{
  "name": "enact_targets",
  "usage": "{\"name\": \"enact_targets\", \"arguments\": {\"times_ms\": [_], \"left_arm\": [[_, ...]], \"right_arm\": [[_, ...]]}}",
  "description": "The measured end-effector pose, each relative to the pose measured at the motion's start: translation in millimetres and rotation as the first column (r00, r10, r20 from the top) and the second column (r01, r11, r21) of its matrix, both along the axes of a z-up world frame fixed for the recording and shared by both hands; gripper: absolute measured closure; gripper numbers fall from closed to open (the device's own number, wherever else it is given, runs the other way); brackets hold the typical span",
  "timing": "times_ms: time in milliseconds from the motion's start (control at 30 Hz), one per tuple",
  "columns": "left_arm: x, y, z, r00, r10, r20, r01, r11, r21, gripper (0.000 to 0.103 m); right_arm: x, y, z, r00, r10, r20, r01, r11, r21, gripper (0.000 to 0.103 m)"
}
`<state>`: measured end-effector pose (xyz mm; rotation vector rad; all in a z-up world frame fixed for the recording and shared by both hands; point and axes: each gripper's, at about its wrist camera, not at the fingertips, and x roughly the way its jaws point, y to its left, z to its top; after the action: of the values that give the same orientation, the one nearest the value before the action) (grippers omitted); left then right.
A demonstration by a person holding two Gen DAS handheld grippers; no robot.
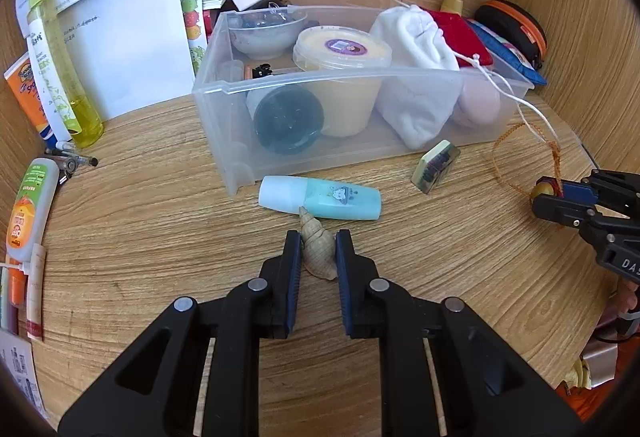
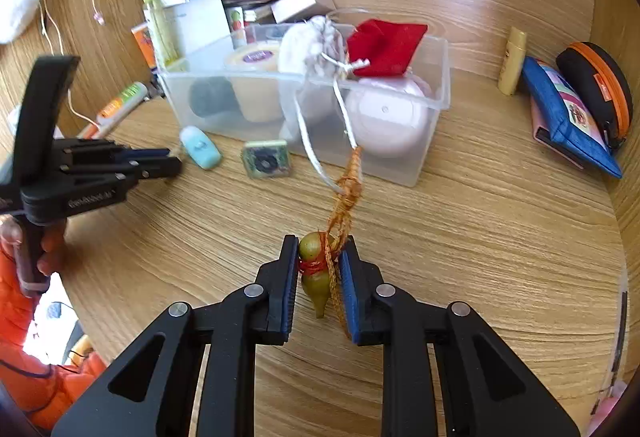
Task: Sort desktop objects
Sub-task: 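Grasp the small shell with the left tool while the right tool grasps the gold tassel charm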
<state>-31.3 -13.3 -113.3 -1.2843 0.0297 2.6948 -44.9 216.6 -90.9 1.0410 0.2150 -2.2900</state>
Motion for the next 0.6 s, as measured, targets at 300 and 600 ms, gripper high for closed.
{"name": "enact_targets", "arguments": {"times_ms": [300, 600], "left_arm": [[8, -8, 14, 0.999, 0.028, -0.041, -0.027, 0.999, 0.038, 0.087], [13, -20, 46, 0.989, 0.061, -0.138, -0.051, 0.996, 0.073, 0.087]], "right_arm": [[6, -15, 25, 0.996, 0.063, -0.066, -0.065, 0.997, -0.034, 0.085], [-7, -26, 56, 0.988, 0.078, -0.13, -0.088, 0.994, -0.069, 0.085]]}}
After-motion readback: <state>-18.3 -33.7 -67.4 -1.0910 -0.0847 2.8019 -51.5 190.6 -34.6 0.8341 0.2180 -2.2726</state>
